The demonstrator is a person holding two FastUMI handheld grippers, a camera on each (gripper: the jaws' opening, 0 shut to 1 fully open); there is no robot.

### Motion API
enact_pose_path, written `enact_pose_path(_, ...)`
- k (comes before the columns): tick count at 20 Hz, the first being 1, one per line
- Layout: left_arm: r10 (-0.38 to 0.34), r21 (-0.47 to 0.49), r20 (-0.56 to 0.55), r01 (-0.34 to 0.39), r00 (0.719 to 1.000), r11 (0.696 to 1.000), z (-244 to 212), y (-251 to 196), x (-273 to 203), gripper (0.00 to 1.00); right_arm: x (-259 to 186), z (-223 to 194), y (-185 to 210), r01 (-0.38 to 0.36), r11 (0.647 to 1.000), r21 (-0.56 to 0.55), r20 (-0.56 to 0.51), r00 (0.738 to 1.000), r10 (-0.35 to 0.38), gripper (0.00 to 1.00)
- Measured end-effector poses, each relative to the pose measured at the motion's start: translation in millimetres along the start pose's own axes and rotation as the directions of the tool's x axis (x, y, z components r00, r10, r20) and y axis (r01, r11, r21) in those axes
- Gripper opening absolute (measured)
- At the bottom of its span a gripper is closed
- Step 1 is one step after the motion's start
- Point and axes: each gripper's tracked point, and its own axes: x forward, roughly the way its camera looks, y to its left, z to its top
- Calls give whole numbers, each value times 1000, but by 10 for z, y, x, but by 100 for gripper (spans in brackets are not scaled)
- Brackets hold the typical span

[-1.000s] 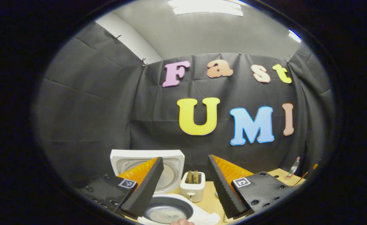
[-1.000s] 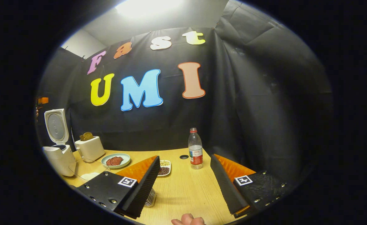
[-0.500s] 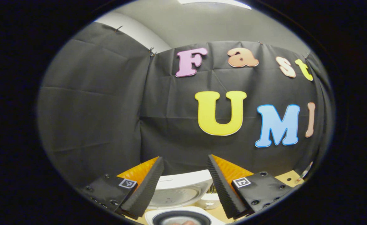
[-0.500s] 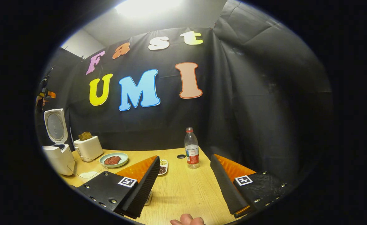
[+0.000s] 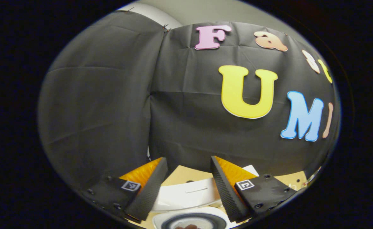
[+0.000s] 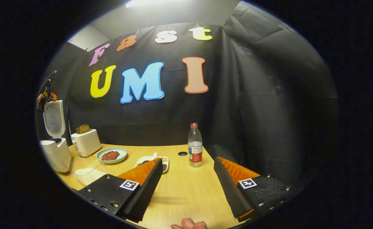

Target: Close the left gripper, press the button to open the rice cooker; take a wooden spoon from the chopstick holder with the right hand, scoop a spoonful of rice and pour it into the rice cooker, then put the wooden spoon back into the chopstick holder.

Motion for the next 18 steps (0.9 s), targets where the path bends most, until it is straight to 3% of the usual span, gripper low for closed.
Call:
enact_pose_path(3,-13,11,-9,13,1000,1000,-21,-52,-91,90,4,-36,40,-12,1000,13,-10,1000,12,98)
enact_pose_path(4,-21,30,-9,21,1000,999,-51,-88,-164,94,1,-44,63,-17,1000,20,-11,1000,17,98)
enact_pose_path(6,-39,25,-7,39,999,999,-98,-182,-339,94,-18,-68,101,-32,999,30,-14,999,33,99)
enact_pose_path(9,-68,59,57,65,996,996,-216,-318,-689,89,-100,-43,64,-38,998,40,5,999,38,99)
enact_pose_path(13,-88,96,134,76,987,992,-648,-528,-1249,90,-226,-9,13,-46,996,70,25,999,45,98)
enact_pose_path(15,-94,110,153,78,984,991,-908,-611,-1485,87,-276,27,12,-51,995,80,38,998,48,98)
enact_pose_path(18,-120,109,150,104,981,989,-1256,-698,-1686,90,-354,54,30,-58,995,79,48,997,55,98)
